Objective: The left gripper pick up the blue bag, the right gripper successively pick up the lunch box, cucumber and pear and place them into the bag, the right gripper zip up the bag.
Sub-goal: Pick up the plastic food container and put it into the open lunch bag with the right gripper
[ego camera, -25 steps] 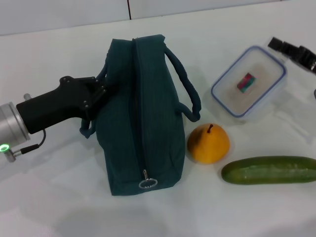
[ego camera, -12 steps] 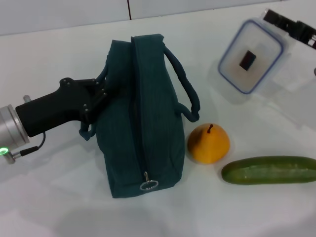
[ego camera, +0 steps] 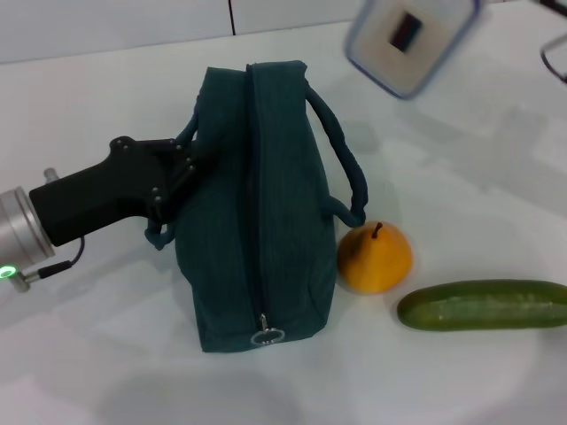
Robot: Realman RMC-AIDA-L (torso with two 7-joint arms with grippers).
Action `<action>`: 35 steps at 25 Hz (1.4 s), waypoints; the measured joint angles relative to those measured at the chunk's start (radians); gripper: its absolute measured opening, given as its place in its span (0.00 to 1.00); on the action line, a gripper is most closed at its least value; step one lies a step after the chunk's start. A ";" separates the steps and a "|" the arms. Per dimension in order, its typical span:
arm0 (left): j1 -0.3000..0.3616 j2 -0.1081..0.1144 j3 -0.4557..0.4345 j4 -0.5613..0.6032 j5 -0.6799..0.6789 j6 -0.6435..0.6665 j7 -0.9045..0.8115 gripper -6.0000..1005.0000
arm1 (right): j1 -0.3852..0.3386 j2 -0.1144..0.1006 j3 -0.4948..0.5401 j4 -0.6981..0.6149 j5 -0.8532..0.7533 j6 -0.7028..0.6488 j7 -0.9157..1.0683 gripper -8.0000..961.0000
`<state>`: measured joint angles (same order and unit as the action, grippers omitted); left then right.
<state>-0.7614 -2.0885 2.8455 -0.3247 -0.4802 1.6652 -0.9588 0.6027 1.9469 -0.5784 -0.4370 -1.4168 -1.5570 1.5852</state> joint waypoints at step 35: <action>0.001 0.001 -0.002 0.055 -0.047 -0.028 0.014 0.05 | 0.115 0.012 -0.301 -0.062 -0.009 -0.098 0.073 0.15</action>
<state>-0.7605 -2.0878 2.8438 -0.2698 -0.5268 1.6367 -0.9447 0.7180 1.9590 -0.8796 -0.4994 -1.4259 -1.6550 1.6581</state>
